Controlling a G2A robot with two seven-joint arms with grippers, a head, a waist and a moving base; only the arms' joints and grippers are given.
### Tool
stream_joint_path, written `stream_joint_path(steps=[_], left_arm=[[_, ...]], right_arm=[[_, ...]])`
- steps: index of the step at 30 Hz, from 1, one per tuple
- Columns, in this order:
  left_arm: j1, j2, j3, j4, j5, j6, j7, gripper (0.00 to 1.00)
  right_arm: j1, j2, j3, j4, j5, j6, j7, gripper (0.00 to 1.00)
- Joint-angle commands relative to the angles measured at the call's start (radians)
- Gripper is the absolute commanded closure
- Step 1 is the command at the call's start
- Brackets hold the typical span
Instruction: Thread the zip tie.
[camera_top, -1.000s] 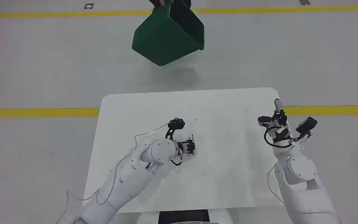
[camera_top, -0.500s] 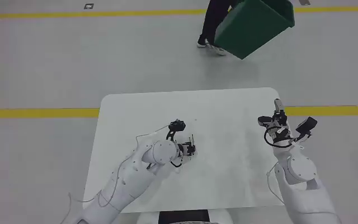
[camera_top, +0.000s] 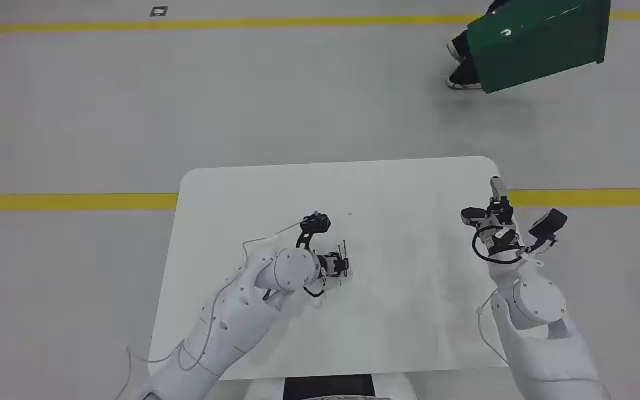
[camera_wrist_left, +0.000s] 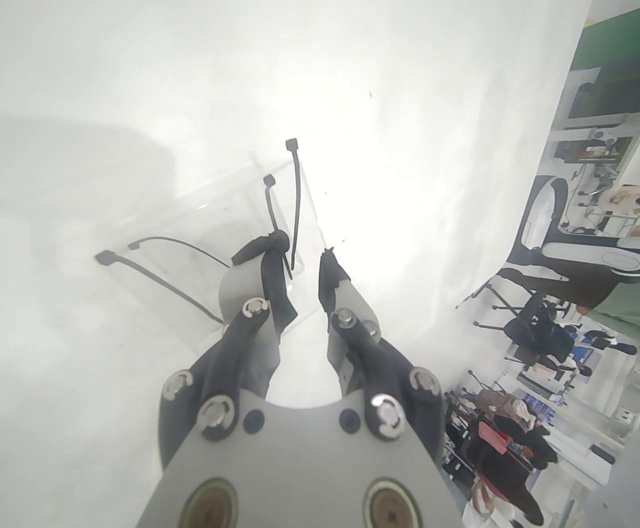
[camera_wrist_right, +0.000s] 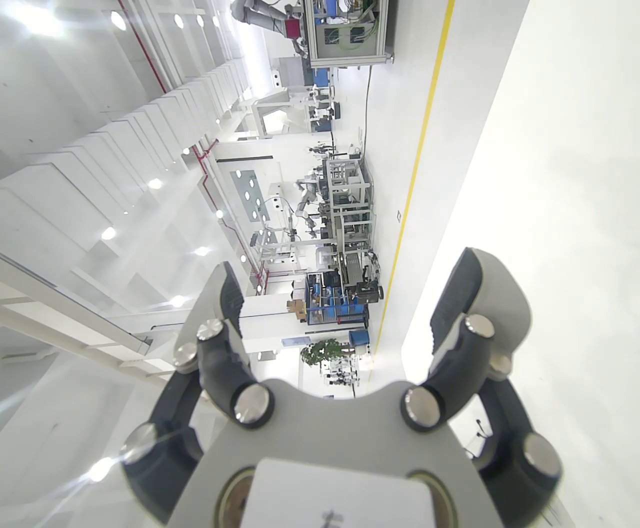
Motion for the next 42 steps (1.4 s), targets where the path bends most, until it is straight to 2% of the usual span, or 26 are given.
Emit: stream_joint_path(steps=[1, 7, 13, 22, 31, 35, 42], left_arm=[[-0.001, -0.004, -0.002, 0.001, 0.015, 0.000, -0.014, 0.85], [-0.005, -0.020, -0.013, 0.022, 0.047, 0.000, -0.047, 0.82], [-0.009, -0.040, -0.025, 0.047, 0.055, 0.000, -0.052, 0.80], [-0.014, -0.069, -0.034, 0.084, 0.119, 0.000, -0.050, 0.80], [-0.004, -0.096, -0.054, 0.092, 0.162, 0.000, -0.051, 0.79], [-0.001, -0.107, -0.063, 0.092, 0.173, 0.000, -0.050, 0.75], [0.000, -0.124, -0.076, 0.108, 0.184, 0.000, -0.049, 0.76]], right_arm=[[0.000, 0.000, 0.000, 0.000, 0.000, 0.000, 0.000, 0.00], [0.000, 0.000, 0.000, 0.000, 0.000, 0.000, 0.000, 0.00], [0.000, 0.000, 0.000, 0.000, 0.000, 0.000, 0.000, 0.00], [0.000, 0.000, 0.000, 0.000, 0.000, 0.000, 0.000, 0.00], [0.000, 0.000, 0.000, 0.000, 0.000, 0.000, 0.000, 0.00], [0.000, 0.000, 0.000, 0.000, 0.000, 0.000, 0.000, 0.00], [0.000, 0.000, 0.000, 0.000, 0.000, 0.000, 0.000, 0.00]])
